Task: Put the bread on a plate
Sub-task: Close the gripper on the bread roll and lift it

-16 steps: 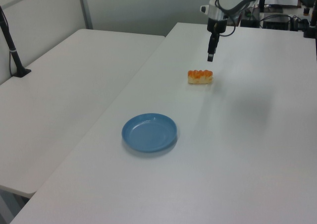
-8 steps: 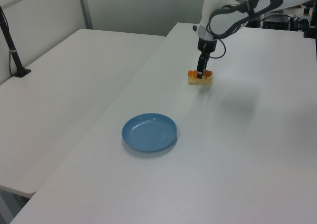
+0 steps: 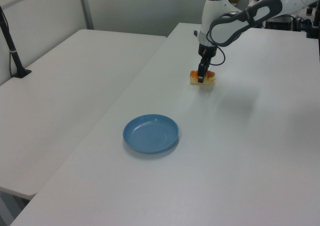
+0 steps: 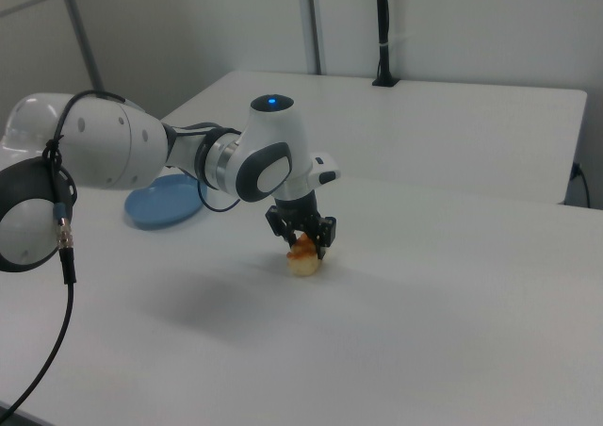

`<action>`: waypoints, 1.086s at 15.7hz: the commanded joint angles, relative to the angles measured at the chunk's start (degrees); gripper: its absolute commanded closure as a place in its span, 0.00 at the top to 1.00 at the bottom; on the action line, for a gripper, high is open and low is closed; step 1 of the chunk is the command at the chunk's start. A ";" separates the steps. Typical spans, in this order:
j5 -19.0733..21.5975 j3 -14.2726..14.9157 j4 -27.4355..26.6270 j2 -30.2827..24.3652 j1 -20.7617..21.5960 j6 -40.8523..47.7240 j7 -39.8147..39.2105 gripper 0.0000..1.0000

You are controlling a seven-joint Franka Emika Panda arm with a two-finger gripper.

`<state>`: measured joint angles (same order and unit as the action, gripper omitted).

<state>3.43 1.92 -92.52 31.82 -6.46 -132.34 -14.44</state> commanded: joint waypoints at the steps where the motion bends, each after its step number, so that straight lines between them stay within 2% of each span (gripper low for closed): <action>1: -0.26 -0.42 0.33 -2.36 -0.04 0.24 3.10 0.40; 2: -0.26 -0.51 0.15 -3.68 0.05 0.42 3.98 0.39; 6: -0.88 -4.11 0.33 -6.67 0.75 2.97 10.20 0.40; 11: -2.28 -6.66 0.59 -10.89 5.92 7.18 24.61 0.40; 14: -2.37 -6.84 7.06 -10.90 8.66 18.74 30.95 0.40; 17: -2.55 -10.34 15.16 -9.85 9.10 33.08 32.28 0.40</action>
<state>1.77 -5.82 -84.62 21.37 2.33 -111.20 15.34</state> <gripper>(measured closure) 0.595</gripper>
